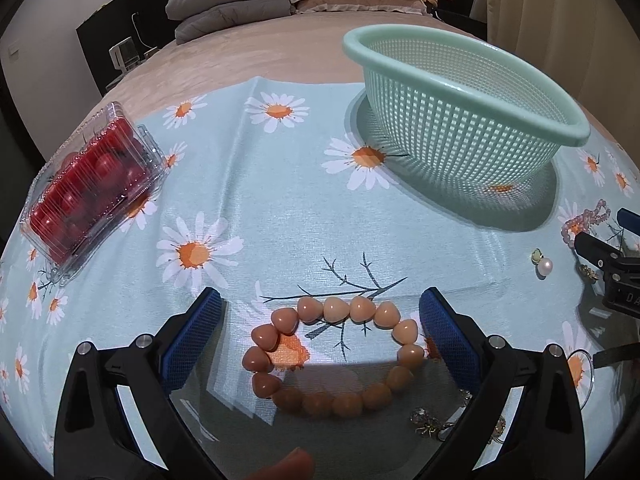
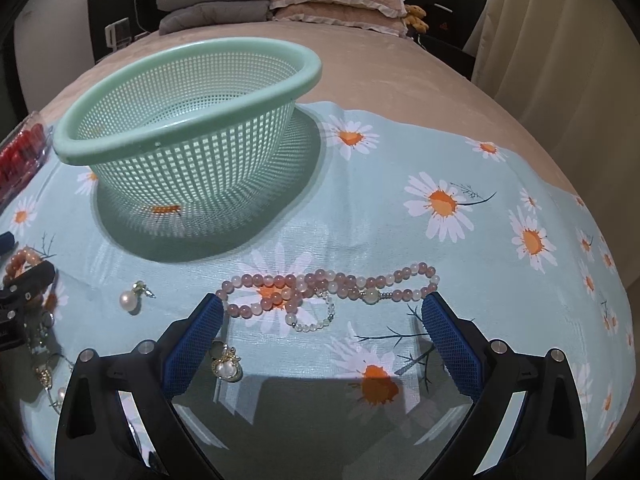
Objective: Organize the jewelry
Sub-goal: 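Grasp the wooden bead bracelet with the left gripper while the right grasps the pink bead bracelet, then lift both bracelets and carry them over the green mesh basket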
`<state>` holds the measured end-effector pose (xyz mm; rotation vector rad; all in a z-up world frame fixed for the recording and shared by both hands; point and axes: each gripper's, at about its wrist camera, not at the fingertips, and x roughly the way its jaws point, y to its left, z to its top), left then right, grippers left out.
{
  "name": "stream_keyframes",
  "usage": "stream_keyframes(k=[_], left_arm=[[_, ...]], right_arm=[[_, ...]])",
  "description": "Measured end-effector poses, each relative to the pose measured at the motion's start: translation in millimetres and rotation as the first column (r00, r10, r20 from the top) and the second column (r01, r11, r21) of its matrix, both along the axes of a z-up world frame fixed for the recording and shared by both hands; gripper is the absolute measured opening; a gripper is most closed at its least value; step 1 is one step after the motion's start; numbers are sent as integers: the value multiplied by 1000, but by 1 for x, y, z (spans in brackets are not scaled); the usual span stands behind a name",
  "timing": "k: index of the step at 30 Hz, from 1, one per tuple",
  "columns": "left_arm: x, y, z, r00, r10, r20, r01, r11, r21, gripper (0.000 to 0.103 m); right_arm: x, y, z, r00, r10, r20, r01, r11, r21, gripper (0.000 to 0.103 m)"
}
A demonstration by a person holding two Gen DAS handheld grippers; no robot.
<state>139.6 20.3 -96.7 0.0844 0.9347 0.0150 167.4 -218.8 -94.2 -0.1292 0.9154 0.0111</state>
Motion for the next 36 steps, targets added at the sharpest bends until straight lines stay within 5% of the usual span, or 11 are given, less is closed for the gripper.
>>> stream_keyframes(k=[5,16,19,21,24,27,36], left_arm=[[4,1,-8,1000,-24,-3,24,1000,-10,99],[6,-1,-11,1000,-16,14,16,1000,-14,99],[2,-3,-8,998,-57,25,58,998,-27,86],[-3,-9,-6,995,-90,35,91,996,-23,68],[-9,-17,-3,990,-134,41,134,991,-19,41],[-11,-21,-1,987,-156,34,157,987,-23,13],[-8,-16,9,989,-149,-24,146,985,-92,11]], right_arm=[[7,-9,-13,1000,6,-25,-4,996,86,97],[3,-13,-16,1000,24,9,-24,995,99,95],[1,-12,-13,998,49,26,-52,992,114,75],[-1,-12,-11,997,71,37,-75,989,130,44],[-2,-17,-9,996,83,40,-89,982,167,20],[-2,-23,-9,995,98,35,-103,975,199,9],[-8,-23,5,989,145,29,-148,966,210,8]])
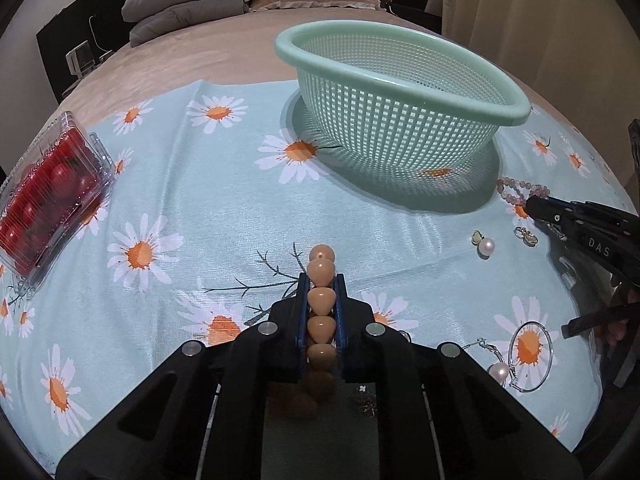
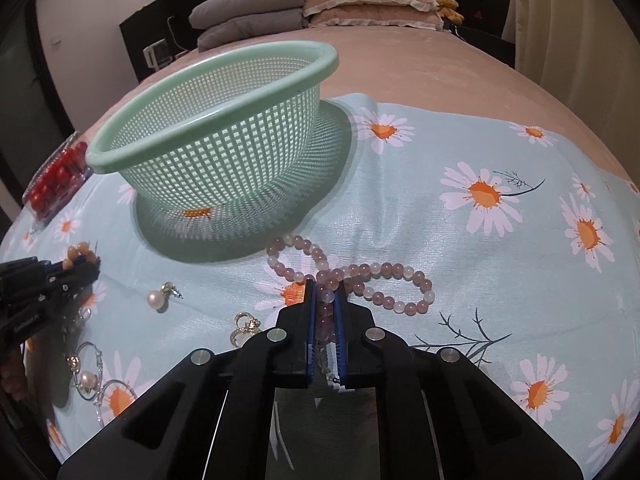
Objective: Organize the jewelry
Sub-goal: 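Lift both bracelets and carry them over the green mesh basket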
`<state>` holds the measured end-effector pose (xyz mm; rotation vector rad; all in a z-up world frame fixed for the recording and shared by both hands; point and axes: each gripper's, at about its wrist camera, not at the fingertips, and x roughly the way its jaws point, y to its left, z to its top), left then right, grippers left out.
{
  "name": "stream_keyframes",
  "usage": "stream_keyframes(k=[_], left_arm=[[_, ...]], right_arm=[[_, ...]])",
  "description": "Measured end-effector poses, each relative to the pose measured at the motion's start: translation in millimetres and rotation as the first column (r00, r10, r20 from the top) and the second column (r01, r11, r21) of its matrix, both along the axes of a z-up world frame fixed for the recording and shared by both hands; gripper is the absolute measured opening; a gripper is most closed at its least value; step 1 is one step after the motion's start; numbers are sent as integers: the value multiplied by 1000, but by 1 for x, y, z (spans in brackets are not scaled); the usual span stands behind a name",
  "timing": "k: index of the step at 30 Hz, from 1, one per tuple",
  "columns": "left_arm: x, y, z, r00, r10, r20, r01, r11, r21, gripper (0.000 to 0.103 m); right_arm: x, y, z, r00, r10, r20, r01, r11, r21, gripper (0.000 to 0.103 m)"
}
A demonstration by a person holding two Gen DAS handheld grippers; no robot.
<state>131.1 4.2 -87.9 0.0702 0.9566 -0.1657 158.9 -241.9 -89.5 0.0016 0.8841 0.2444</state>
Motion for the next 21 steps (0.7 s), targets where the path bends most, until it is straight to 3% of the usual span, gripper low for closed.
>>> stream_keyframes(k=[4,21], left_arm=[[-2,0,7,1000,4,-8,-4,1000,10,11],[-29,7,78,995,53,84,-52,999,-12,12]], right_arm=[[-7,2,21,999,19,39,-19,1000,-4,8],[-50,17,106,975,119,186,-108,992,-67,8]])
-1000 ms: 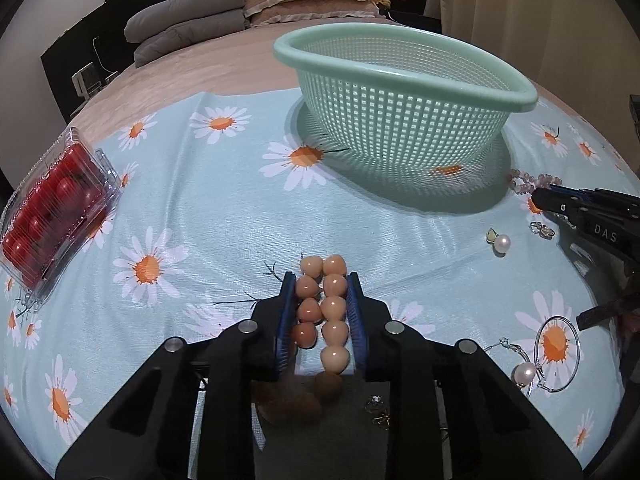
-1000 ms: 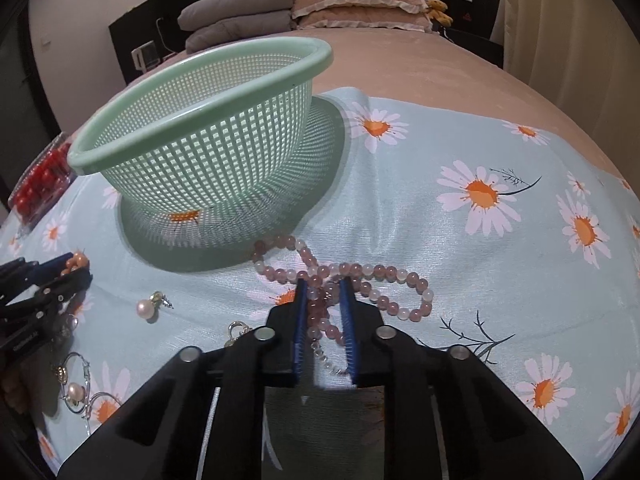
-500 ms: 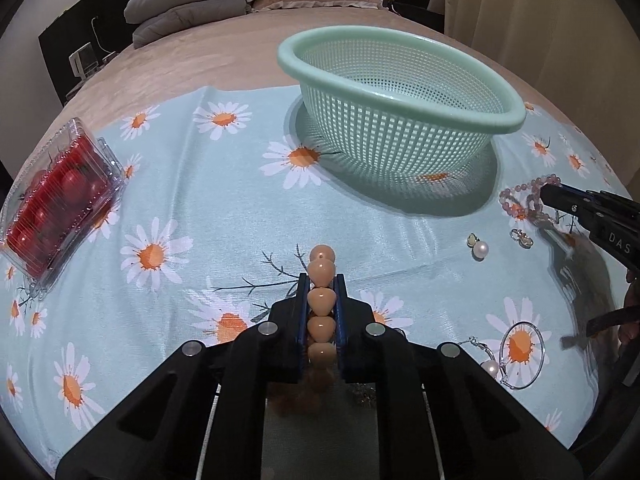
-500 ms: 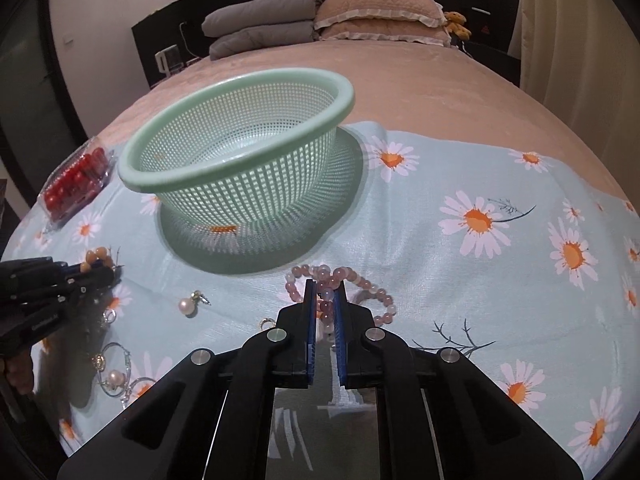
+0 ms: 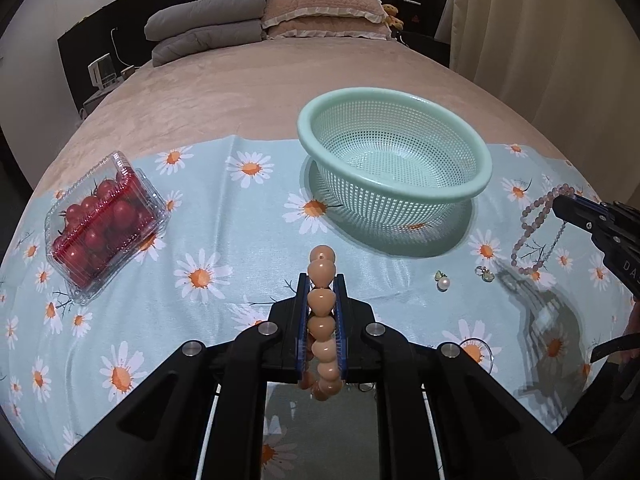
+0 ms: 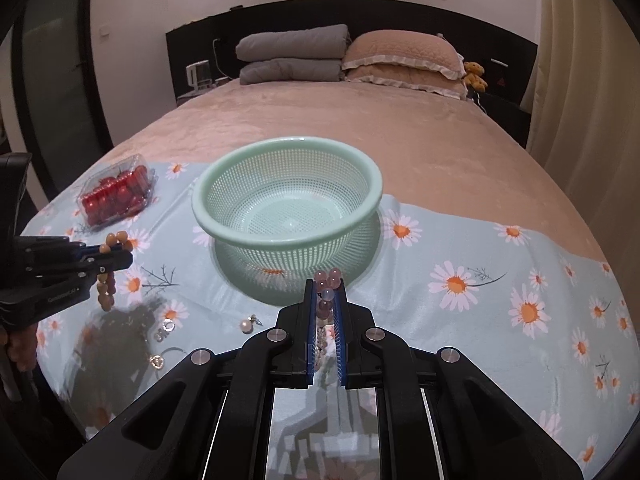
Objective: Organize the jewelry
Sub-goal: 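Lift both bracelets and carry them over the green mesh basket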
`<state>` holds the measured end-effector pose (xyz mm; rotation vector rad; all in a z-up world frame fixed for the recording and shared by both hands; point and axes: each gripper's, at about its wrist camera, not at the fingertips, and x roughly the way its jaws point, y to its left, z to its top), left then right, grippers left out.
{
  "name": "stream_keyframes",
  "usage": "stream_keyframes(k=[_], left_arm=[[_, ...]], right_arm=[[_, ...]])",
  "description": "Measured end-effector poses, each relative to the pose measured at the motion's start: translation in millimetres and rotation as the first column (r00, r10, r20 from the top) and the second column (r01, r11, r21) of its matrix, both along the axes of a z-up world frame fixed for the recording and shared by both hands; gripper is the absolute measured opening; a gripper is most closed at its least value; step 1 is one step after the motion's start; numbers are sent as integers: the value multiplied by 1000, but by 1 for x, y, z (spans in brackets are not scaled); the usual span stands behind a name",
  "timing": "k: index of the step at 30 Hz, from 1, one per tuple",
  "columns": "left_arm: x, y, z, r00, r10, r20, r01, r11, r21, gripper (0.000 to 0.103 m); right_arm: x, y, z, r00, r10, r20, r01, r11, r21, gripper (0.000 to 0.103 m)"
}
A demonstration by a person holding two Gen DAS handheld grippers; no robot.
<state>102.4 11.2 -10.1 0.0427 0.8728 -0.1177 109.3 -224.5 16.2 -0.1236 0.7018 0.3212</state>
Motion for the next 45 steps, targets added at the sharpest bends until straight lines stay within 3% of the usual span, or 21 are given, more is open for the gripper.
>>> stream_keyframes(k=[13,18,22,33,45], left_arm=[[2,-6,45,997,-42,60,40,999,24,12],[14,-12,53,995,-67,72,63,997,46,12],[30,-15,56,994,-90,64,89,996,20,12],[79,-26,52,992,-117,35,117,993,0,12],[127,-37,32,988,-153,-1,153,988,-6,12]], right_arm=[[-21,11,55,992,62,109,-58,998,-37,8],[-16,13,75,985,81,153,-75,996,-44,8],[-2,16,83,982,90,165,-83,996,-45,8],[47,26,73,988,104,117,-102,994,-26,8],[97,37,31,992,121,27,-121,993,-13,8]])
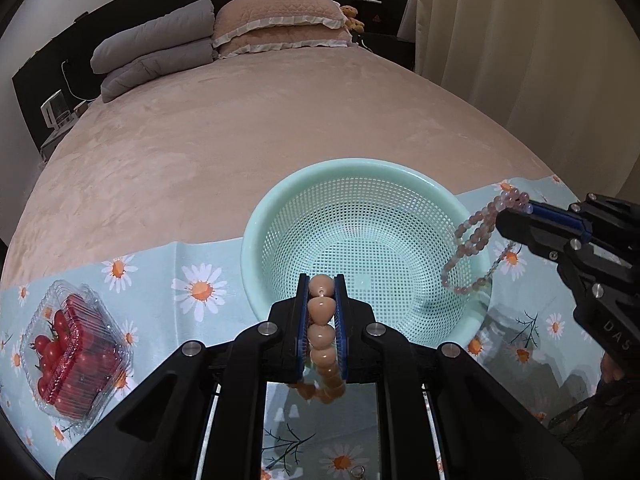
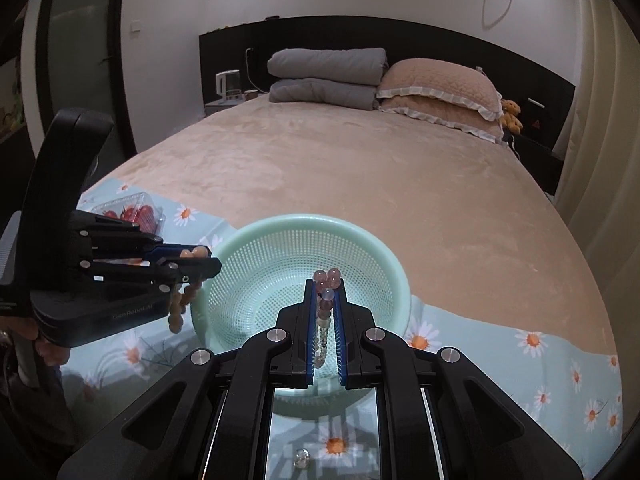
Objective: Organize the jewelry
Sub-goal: 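Lift both bracelets and carry them over the green mesh basket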
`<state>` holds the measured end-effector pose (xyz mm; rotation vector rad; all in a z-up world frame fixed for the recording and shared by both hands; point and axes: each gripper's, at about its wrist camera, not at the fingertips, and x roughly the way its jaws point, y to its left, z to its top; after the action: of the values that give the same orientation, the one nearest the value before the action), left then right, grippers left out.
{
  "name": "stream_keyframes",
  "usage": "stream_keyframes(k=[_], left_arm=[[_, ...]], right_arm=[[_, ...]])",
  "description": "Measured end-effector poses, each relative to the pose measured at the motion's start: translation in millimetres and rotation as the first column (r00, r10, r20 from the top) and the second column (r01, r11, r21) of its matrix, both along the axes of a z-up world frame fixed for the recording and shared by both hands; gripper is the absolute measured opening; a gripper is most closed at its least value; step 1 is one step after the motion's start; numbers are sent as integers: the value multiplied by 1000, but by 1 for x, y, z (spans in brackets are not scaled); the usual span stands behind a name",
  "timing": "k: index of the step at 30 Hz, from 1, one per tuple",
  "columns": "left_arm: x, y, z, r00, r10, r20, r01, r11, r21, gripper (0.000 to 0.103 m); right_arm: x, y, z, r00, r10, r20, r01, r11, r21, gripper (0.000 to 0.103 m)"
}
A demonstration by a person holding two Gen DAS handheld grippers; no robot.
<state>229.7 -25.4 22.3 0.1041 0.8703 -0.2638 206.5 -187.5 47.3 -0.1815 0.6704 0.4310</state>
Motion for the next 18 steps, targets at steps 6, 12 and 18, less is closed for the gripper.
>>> stream_keyframes(k=[6,12,18], left_arm=[[18,-8,6,1000,-19,17,19,1000,1,12],[35,-13,6,1000,-21,5,21,999,-25,12],[43,-18,-10,999,-31,-30,31,999,-9,13]], right_arm=[[17,1,-23,999,-3,-50,4,1000,11,8],[30,0,-36,997,-10,-80,12,1000,20,8],[38,-1,-47,995,-12,-103,14,1000,13,9]])
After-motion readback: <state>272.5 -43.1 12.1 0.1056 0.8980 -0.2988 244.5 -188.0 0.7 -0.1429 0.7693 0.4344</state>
